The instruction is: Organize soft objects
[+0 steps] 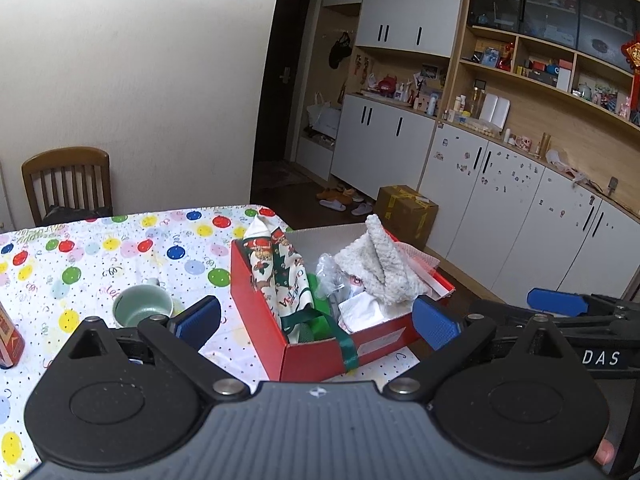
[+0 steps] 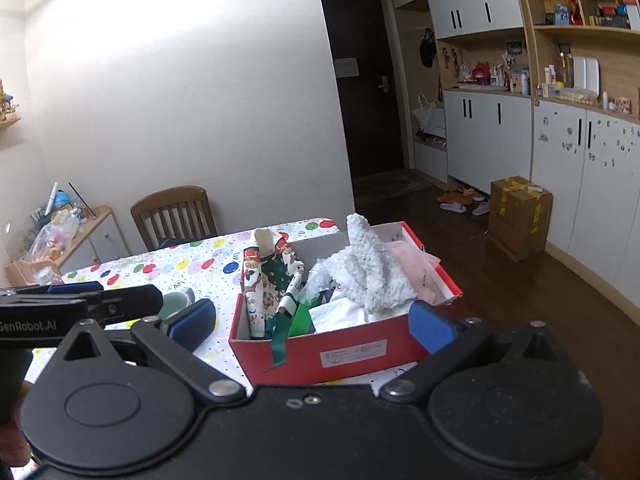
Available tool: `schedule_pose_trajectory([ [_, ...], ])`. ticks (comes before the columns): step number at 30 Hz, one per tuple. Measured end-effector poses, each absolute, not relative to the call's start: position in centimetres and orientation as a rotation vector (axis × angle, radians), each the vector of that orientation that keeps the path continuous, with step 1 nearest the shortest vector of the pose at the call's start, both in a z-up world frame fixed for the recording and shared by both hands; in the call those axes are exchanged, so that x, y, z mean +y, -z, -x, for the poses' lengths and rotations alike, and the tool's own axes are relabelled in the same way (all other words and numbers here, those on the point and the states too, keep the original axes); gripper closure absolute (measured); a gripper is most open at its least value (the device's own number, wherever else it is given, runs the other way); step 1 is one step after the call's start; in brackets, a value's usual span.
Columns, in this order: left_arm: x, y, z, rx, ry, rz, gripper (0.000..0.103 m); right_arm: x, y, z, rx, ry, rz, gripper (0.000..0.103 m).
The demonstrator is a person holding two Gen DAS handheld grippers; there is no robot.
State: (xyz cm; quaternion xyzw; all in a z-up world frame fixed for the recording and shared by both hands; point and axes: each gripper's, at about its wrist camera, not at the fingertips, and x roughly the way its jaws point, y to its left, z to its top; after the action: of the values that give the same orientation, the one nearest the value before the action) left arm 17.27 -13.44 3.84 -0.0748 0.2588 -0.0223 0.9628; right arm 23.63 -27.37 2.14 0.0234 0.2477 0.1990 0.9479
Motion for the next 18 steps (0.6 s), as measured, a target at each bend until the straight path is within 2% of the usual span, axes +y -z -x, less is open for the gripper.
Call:
schedule_pose_trajectory([
  [18, -13.2, -3.66, -17.05, 0.532, 0.055, 0.096, 0.0, -26.75, -2.24, -23.16, 0.494, -0.37, -0.039, 0.0],
])
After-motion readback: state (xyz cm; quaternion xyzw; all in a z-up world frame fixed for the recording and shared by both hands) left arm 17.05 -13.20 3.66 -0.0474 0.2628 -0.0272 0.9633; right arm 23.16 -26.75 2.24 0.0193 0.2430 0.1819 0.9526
